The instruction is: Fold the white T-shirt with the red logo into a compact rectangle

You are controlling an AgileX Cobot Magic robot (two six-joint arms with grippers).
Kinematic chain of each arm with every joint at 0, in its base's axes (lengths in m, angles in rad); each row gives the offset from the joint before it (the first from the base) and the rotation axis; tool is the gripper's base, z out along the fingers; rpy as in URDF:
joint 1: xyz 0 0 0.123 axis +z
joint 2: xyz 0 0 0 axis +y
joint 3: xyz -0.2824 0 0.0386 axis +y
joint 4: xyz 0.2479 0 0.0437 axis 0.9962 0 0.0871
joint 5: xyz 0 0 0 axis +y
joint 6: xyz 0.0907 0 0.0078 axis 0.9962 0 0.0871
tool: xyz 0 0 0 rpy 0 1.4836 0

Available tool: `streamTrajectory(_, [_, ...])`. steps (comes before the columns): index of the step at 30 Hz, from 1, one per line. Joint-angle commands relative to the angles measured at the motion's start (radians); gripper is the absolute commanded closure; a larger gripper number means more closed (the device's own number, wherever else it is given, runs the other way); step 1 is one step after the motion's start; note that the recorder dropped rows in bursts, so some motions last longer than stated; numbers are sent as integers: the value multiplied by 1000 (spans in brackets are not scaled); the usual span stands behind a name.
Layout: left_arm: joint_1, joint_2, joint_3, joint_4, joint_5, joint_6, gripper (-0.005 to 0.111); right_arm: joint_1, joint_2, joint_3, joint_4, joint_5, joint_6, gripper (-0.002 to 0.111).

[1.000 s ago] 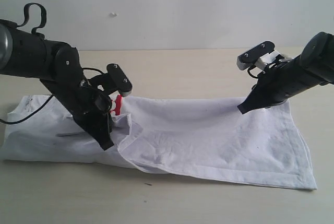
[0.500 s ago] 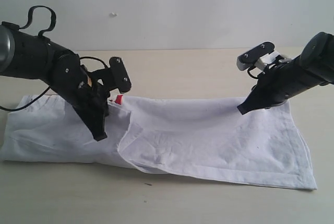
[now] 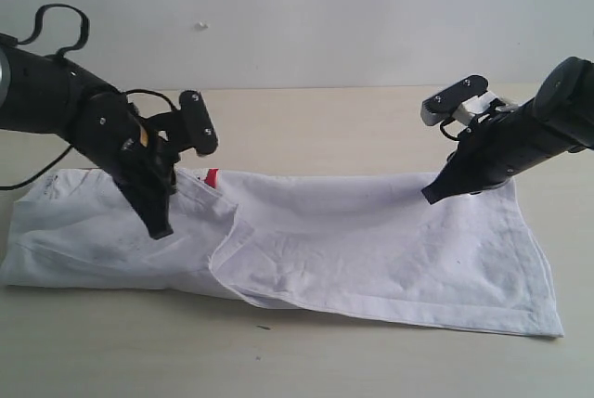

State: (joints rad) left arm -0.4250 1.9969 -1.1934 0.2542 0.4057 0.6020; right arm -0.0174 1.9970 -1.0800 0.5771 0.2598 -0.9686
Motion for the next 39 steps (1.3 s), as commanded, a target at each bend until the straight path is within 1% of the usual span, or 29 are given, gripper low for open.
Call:
streamTrajectory(1, [73,-38,-4,14,146,-63,107,-5,-7,-4,23,-3,31,108])
streamTrajectory(3, [115,-51,-4,18,158,-157,107,-5,-7,-4,55,1,32,108])
streamTrajectory(4, [145,-55,-4,18,160,-222,107,-5,-7,-4,59,7,32,108])
streamTrajectory(6, [184,-58,-4,18,167,-311,107,-5,-7,-4,59,21,32,108])
streamTrajectory(7, [214,-58,-4,15,174,-349,107,-5,-7,-4,59,24,32,108])
streamTrajectory(9, [259,-58,-4,-13,191,-356,107,-5,-7,-4,59,26,32,108])
streamTrajectory(13, [372,-58,-4,-198,204,-333,107,-5,-7,-4,59,26,32,108])
streamTrajectory(15, [420,-58,-4,-300,207,-273,107,-5,-7,-4,59,26,32,108])
streamTrajectory(17, [465,-58,-4,-427,223,-169,107,-5,-7,-4,59,26,32,108])
streamTrajectory(20, [528,-58,-4,-667,268,-15,107,-5,-7,-4,59,26,32,108])
streamTrajectory(21, [544,-58,-4,-767,297,61,107,-5,-7,-4,59,24,32,108])
streamTrajectory(22, [557,-58,-4,-863,330,135,107,-5,-7,-4,59,24,32,108])
streamTrajectory(25, [573,-59,-4,-1091,445,286,107,-5,-7,-4,59,24,32,108])
streamTrajectory(27, [572,-59,-4,-1158,553,349,107,-5,-7,-4,59,26,32,108])
streamTrajectory(30, [572,-59,-4,-1143,700,358,107,-5,-7,-4,59,26,35,108])
streamTrajectory(32, [572,-54,-4,-1067,791,325,107,-5,-7,-4,59,26,47,108])
streamTrajectory(33, [572,-54,-4,-1027,815,299,107,-5,-7,-4,59,26,57,108])
streamTrajectory(36, [572,-48,-4,-865,805,174,107,-5,-7,-4,59,28,65,108])
streamTrajectory(38, [572,-46,10,-795,737,98,107,-5,-7,-4,59,33,64,108])
streamTrajectory(39, [572,-44,21,-786,709,88,107,-5,-7,-4,59,36,64,108])
